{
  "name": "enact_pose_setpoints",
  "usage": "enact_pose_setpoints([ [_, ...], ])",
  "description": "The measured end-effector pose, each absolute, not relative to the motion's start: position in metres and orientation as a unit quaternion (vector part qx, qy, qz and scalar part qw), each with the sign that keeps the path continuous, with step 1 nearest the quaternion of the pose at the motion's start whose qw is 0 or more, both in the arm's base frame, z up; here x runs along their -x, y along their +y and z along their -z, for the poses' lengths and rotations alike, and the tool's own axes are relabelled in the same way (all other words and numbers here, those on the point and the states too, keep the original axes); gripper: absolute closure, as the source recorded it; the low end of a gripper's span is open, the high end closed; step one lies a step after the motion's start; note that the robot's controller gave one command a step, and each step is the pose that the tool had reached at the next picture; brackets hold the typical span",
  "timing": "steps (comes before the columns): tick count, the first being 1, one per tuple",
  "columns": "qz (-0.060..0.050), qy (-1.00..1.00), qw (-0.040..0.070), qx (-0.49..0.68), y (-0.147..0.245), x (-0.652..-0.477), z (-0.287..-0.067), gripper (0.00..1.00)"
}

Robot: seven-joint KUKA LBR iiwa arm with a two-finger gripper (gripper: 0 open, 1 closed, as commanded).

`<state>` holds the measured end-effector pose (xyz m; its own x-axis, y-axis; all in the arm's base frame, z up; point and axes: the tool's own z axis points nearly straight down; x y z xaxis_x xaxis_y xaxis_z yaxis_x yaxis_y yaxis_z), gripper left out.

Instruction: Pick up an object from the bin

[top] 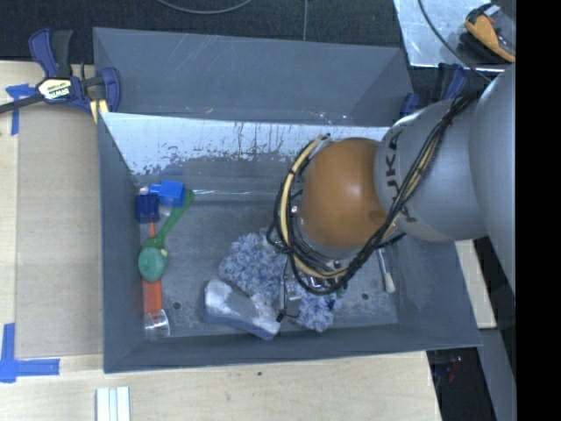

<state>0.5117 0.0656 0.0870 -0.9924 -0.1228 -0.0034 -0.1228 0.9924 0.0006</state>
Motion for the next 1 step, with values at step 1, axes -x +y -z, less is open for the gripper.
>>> enact_pose_setpoints([
  [1, -0.001, 0.995, 0.005, 0.101, 0.0489, -0.5166, -0.0892, 0.0],
])
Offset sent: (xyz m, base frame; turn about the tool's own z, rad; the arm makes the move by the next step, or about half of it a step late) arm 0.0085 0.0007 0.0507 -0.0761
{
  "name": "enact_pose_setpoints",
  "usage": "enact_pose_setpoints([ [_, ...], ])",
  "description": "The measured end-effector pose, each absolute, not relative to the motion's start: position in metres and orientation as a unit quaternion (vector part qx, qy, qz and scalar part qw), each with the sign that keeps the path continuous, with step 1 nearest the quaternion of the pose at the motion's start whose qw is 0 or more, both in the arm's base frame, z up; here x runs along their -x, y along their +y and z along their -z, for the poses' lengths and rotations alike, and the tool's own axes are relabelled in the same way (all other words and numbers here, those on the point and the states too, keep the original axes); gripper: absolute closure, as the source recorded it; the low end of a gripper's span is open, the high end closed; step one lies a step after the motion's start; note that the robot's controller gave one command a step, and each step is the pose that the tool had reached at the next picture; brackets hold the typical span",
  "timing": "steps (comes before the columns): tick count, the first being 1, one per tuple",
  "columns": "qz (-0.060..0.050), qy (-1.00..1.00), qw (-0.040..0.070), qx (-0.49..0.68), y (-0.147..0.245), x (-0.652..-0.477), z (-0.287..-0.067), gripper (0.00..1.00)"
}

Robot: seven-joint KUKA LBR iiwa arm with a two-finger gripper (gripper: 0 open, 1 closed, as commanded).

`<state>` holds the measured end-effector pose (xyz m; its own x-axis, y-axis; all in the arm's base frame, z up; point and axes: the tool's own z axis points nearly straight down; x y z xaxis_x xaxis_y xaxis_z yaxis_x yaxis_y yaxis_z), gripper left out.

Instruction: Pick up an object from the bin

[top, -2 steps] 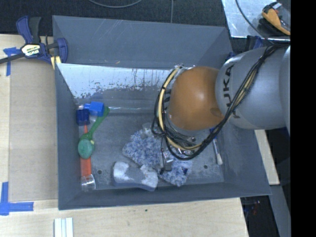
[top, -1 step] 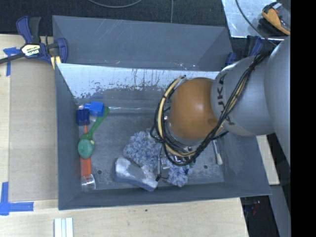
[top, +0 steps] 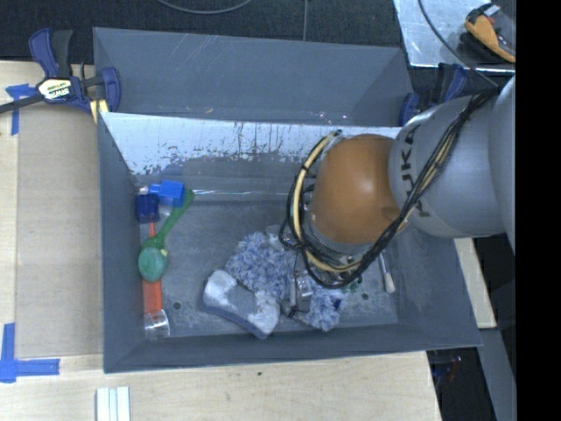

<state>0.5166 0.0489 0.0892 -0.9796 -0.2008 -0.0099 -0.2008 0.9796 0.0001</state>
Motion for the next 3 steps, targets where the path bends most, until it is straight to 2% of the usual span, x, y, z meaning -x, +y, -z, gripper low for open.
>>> enact_pose_setpoints([
  [1, -0.001, 0.995, 0.002, 0.1, 0.058, -0.518, -0.116, 0.0],
  [2, 0.001, 0.984, 0.0, 0.178, -0.041, -0.521, -0.076, 0.0],
  [3, -0.002, 0.971, 0.011, 0.238, 0.028, -0.503, -0.071, 0.0],
])
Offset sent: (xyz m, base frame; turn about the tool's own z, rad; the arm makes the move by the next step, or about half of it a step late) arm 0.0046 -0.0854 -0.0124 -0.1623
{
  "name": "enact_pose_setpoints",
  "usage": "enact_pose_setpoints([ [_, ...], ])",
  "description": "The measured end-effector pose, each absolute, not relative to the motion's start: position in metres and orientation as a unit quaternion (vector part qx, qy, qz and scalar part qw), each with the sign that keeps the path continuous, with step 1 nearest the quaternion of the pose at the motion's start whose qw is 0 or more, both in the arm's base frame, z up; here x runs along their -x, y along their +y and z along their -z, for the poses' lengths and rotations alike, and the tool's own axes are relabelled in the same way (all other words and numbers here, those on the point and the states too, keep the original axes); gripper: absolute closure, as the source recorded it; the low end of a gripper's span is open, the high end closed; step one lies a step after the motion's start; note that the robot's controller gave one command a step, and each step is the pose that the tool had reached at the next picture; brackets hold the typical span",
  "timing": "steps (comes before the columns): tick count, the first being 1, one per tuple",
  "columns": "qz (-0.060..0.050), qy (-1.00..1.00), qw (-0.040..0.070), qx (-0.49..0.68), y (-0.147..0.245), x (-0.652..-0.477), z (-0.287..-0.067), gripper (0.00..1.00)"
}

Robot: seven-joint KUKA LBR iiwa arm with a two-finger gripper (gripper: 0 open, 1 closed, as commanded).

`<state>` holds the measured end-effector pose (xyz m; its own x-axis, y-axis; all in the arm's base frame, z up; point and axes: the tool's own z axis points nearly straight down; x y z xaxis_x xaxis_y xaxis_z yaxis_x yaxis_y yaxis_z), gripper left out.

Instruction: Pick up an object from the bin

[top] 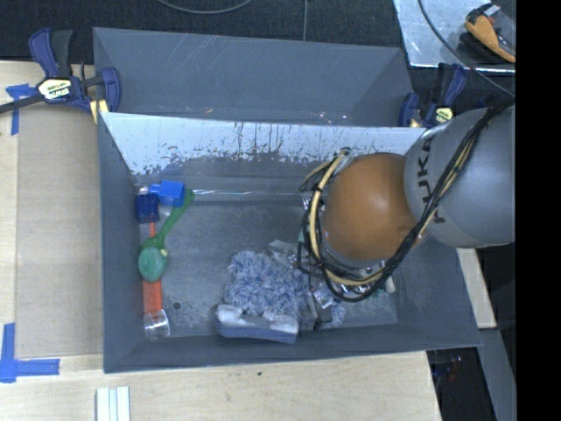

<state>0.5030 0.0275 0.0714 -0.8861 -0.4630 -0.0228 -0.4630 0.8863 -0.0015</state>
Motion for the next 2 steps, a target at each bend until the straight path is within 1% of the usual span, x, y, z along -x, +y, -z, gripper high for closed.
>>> enact_pose_setpoints([
  [1, 0.001, 0.983, 0.007, 0.182, -0.032, -0.506, -0.091, 0.0],
  [2, 0.0, 0.975, 0.016, 0.22, -0.014, -0.506, -0.081, 1.0],
])
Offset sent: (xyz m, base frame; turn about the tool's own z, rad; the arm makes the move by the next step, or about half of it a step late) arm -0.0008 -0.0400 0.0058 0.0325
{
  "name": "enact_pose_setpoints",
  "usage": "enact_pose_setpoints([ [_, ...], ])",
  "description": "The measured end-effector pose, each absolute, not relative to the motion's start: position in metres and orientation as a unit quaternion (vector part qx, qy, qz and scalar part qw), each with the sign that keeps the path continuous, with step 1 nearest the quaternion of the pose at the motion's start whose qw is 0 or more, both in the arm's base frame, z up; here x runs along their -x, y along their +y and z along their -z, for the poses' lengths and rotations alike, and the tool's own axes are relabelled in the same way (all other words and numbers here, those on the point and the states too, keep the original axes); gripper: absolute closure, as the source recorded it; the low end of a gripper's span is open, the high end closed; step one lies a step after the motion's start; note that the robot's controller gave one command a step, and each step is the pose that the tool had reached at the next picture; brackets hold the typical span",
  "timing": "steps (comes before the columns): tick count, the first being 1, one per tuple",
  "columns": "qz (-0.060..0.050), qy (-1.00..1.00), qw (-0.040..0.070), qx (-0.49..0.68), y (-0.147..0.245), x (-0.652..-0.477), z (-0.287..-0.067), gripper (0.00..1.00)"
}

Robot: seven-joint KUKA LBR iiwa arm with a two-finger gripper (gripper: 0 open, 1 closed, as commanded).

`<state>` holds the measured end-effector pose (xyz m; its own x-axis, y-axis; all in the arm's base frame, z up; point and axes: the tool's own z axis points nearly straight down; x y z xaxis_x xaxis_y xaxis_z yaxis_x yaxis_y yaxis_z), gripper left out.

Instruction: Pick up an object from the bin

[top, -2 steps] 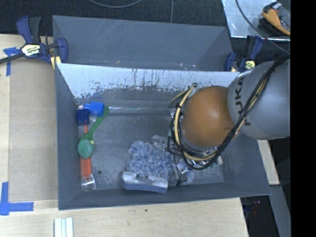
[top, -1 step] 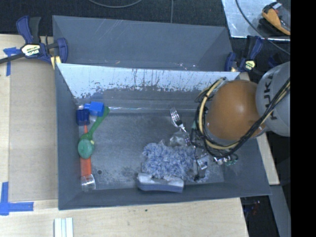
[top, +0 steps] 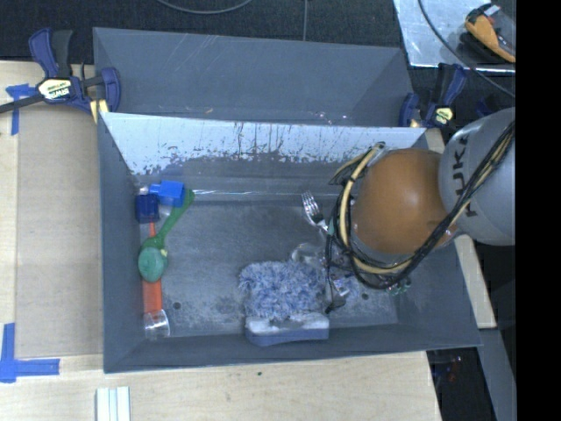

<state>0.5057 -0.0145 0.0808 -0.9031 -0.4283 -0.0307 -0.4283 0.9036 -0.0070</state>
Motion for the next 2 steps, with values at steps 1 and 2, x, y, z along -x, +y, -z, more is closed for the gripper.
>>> enact_pose_setpoints([
  [1, 0.0, 0.976, 0.016, 0.219, -0.015, -0.506, -0.081, 1.0],
  [2, -0.002, 0.979, 0.012, 0.204, -0.019, -0.49, -0.196, 1.0],
])
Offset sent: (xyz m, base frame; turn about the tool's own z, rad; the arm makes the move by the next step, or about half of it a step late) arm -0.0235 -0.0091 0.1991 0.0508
